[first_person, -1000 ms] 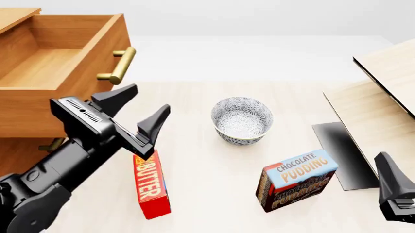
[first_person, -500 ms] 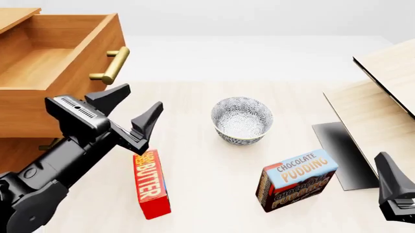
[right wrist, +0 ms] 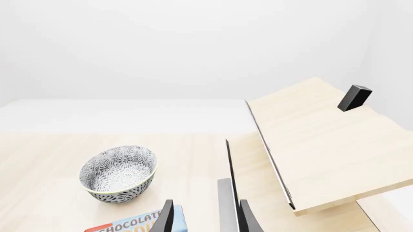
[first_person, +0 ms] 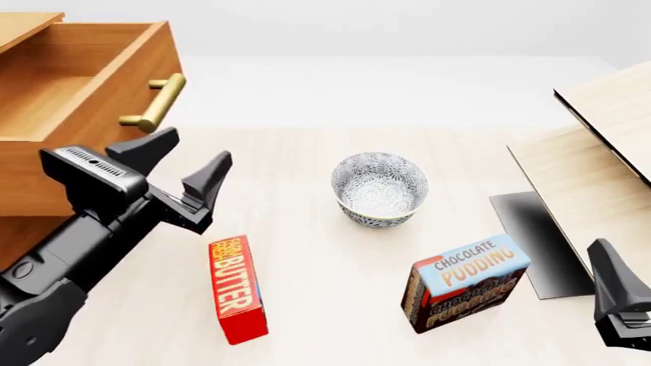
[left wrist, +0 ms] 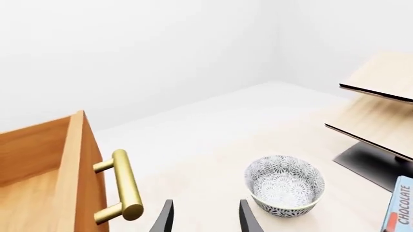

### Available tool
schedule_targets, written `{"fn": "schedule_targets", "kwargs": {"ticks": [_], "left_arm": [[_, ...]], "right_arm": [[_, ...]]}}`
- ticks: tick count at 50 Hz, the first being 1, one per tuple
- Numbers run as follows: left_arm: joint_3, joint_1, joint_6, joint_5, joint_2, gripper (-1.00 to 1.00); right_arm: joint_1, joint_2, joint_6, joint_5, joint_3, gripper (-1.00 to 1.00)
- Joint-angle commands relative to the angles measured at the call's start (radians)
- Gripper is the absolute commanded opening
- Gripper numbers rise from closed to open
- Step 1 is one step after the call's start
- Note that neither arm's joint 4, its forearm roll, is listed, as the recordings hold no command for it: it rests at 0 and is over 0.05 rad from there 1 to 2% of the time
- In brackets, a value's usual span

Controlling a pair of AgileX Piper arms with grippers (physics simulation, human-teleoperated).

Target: Close the top drawer of the cabinet.

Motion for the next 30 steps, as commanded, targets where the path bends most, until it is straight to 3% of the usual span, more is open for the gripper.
{"fn": "schedule_targets", "kwargs": {"ticks": [1, 30], "left_arm": [[0.001, 0.034, -0.005, 0.020, -0.023, 1.00], [0.003, 0.085, -0.009, 0.020, -0.021, 1.00]], "right_arm": [[0.000, 0.000, 0.000, 0.000, 0.000, 1.00], [0.000, 0.000, 0.000, 0.000, 0.000, 1.00]]}}
